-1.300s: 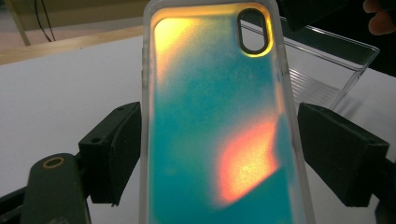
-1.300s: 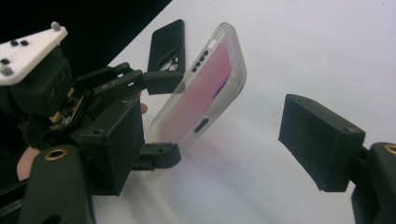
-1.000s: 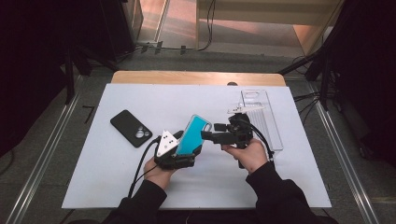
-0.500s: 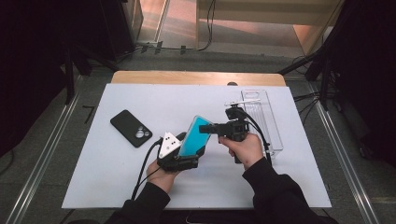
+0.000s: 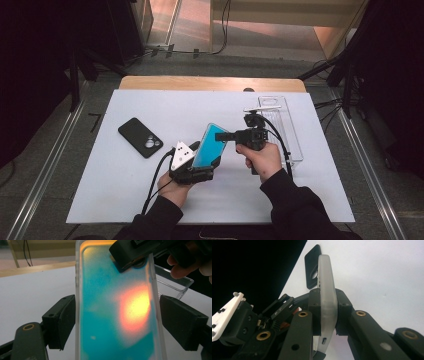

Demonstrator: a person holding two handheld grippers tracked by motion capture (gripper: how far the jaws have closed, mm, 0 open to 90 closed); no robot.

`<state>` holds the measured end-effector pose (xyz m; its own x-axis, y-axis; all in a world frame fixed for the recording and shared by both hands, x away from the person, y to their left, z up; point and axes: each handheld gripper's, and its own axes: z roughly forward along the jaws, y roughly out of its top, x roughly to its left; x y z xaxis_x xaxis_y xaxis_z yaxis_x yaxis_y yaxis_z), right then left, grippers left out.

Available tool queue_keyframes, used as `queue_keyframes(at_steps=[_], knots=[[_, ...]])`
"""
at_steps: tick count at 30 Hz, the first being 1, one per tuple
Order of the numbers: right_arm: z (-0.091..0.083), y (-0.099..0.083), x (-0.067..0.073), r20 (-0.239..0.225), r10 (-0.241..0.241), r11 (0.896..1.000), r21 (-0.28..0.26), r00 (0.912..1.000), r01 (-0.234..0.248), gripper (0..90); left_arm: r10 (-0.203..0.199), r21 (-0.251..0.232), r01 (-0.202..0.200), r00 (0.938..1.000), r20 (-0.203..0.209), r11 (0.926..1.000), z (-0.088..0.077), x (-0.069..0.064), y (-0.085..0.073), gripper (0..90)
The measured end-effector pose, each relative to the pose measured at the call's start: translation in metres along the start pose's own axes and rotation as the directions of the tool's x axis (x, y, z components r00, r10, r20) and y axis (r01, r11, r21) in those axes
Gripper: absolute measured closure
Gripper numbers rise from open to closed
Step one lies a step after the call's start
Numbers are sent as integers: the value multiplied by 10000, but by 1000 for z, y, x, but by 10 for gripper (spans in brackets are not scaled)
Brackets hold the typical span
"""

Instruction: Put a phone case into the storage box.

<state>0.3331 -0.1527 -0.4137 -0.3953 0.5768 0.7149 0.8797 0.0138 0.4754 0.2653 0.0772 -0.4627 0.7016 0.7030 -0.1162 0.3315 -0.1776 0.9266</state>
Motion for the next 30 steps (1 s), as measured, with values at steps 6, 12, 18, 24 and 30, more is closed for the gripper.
queue_keyframes(at_steps=[6,12,18,24,30], knots=[[-1,0,0,-27,0,10000,-12,10000,0,766,-95,436,88,9998,171,9990,1,0,6,156],[-8,1,1,405,-293,9994,-175,9988,300,767,-264,915,227,9989,397,9956,-4,1,15,100],[-12,0,2,1027,-1018,9943,-204,9895,1044,767,-739,1948,496,9901,1194,9796,-4,2,21,100],[-15,-2,5,1557,-2032,9780,-156,9667,2081,766,-936,2910,339,9765,1939,9561,-4,6,28,144],[-21,-4,3,1520,-2599,9647,-37,9536,2635,766,-1060,3360,264,9695,2208,9415,-6,15,35,183]])
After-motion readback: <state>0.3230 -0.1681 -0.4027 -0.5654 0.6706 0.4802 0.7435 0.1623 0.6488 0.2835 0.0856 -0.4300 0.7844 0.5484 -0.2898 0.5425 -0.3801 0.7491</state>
